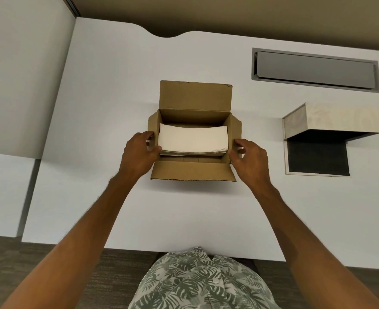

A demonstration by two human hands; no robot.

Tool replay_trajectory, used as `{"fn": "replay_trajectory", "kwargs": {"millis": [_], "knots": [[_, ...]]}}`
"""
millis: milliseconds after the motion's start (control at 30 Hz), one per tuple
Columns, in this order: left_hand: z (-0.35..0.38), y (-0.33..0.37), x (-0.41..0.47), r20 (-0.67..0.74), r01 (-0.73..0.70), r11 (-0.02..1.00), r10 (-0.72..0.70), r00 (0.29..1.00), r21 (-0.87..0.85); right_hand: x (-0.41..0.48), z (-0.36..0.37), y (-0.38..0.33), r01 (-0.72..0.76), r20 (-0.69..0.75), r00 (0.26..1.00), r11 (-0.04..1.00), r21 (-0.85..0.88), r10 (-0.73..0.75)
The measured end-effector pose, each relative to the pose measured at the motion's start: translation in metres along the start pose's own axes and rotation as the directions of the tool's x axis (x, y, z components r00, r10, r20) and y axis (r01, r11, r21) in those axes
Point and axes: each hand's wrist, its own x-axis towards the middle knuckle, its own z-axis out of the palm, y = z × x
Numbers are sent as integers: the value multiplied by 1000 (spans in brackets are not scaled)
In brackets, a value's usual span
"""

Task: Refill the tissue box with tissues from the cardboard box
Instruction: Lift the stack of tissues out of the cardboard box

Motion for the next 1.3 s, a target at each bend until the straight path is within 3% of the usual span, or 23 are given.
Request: {"fn": "replay_trajectory", "kwargs": {"millis": [133, 267, 333, 400, 533, 667, 867, 1167, 1300], "knots": [[-5, 5, -4, -83, 17, 989, -4, 997, 147, 0, -3, -3, -11, -34, 999, 993, -118, 7], [-11, 18, -8, -152, -206, 922, 267, 952, 329, -2, -8, -15, 134, -95, 981, 944, -302, -169], [-12, 28, -5, -72, -350, 877, 392, 917, 329, 5, -9, -25, 257, -55, 956, 912, -321, -289], [-9, 39, 4, 79, -466, 802, 473, 878, 374, 16, -6, -36, 362, 74, 930, 867, -343, -359], [10, 52, 28, 336, -573, 605, 468, 818, 553, 38, 8, -56, 523, 318, 851, 724, -449, -417], [29, 50, 49, 415, -548, 466, 363, 834, 694, 58, 26, -61, 582, 470, 805, 629, -514, -361], [38, 43, 59, 454, -539, 405, 293, 842, 739, 79, 37, -68, 498, 581, 793, 745, -444, -183], [32, 24, 48, 378, -561, 363, 464, 801, 744, 91, 41, -70, 472, 604, 789, 742, -477, -114], [27, 16, 45, 282, -555, 476, 530, 800, 682, 96, 44, -73, 448, 603, 795, 737, -505, -70]]}}
